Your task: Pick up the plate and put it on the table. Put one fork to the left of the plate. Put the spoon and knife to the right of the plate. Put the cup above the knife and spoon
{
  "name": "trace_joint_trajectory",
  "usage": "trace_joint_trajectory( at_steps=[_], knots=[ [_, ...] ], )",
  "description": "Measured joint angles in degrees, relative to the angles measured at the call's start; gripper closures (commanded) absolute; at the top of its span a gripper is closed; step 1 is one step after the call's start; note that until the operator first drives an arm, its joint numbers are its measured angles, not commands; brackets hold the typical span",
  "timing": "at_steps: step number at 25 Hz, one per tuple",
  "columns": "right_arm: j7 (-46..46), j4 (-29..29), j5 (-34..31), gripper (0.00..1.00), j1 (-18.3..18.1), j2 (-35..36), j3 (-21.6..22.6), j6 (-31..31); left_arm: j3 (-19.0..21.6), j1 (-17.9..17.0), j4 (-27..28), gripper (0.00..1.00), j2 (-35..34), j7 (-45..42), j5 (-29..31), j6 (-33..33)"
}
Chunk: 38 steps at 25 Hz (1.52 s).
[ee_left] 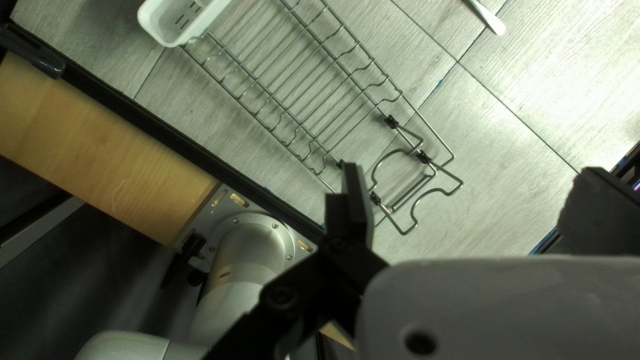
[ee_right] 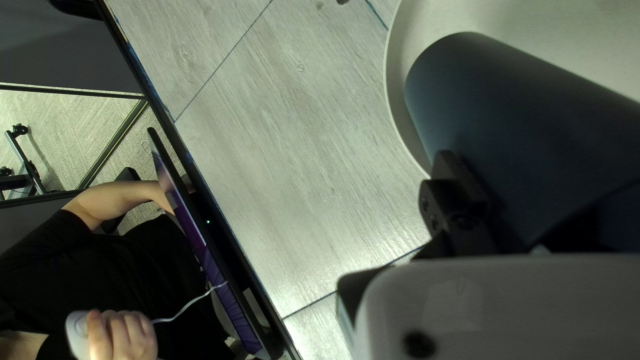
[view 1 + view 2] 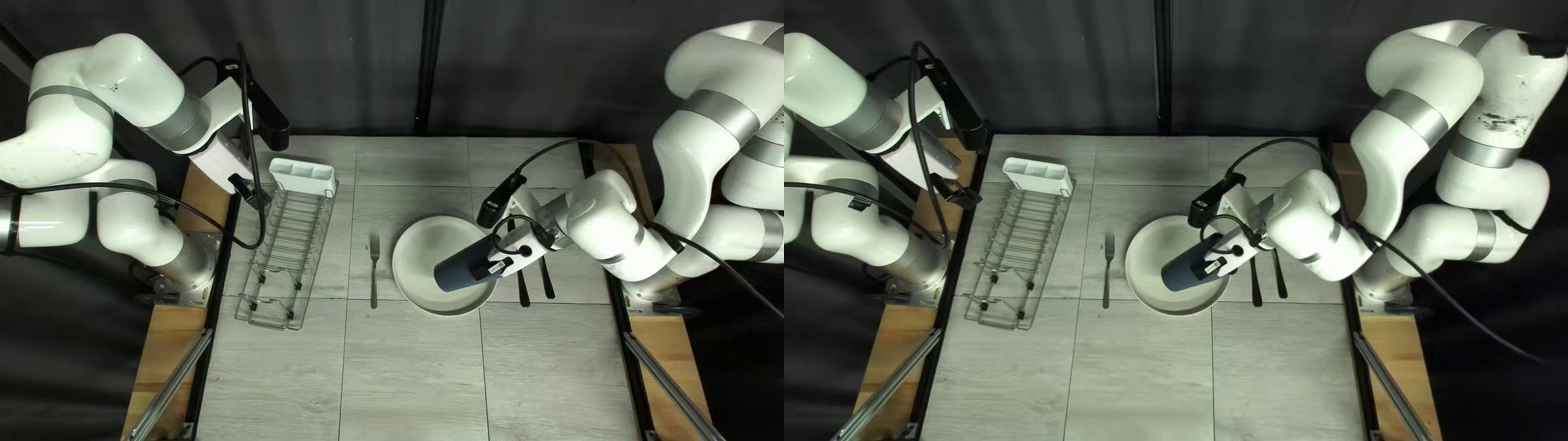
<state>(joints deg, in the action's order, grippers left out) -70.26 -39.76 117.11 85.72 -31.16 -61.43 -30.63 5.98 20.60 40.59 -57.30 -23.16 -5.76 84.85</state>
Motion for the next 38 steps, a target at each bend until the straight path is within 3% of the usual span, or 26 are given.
trace_joint_trajectory(
  at_steps=[4,6,12,16,20,29,38],
  knots=[
    [0.2,-0.5,0.2,1.00,0.5,0.3,-0.2,-0.3,0.0,0.0,0.0,0.00,0.0,0.0,0.0,0.0],
    [-2.0,-3.1,2.2,1.00,3.3,-0.4,-1.4,-3.8,0.0,0.0,0.0,0.00,0.0,0.0,0.0,0.0],
    [-18.5,-21.5,12.1,1.00,17.7,-5.4,-10.5,-28.3,0.0,0.0,0.0,0.00,0.0,0.0,0.0,0.0],
    [-27.2,-30.4,14.7,1.00,21.2,-10.9,-16.9,-39.3,0.0,0.0,0.0,0.00,0.0,0.0,0.0,0.0],
    [-29.6,-31.9,15.0,1.00,20.6,-13.4,-19.7,-41.8,0.0,0.0,0.0,0.00,0.0,0.0,0.0,0.0],
    [-30.4,-27.8,15.0,1.00,11.5,-14.8,-20.3,-42.0,0.0,0.0,0.0,0.00,0.0,0.0,0.0,0.0],
    [-32.8,-27.8,13.2,1.00,8.6,-18.5,-25.1,-41.6,0.0,0.0,0.0,0.00,0.0,0.0,0.0,0.0]
  ],
)
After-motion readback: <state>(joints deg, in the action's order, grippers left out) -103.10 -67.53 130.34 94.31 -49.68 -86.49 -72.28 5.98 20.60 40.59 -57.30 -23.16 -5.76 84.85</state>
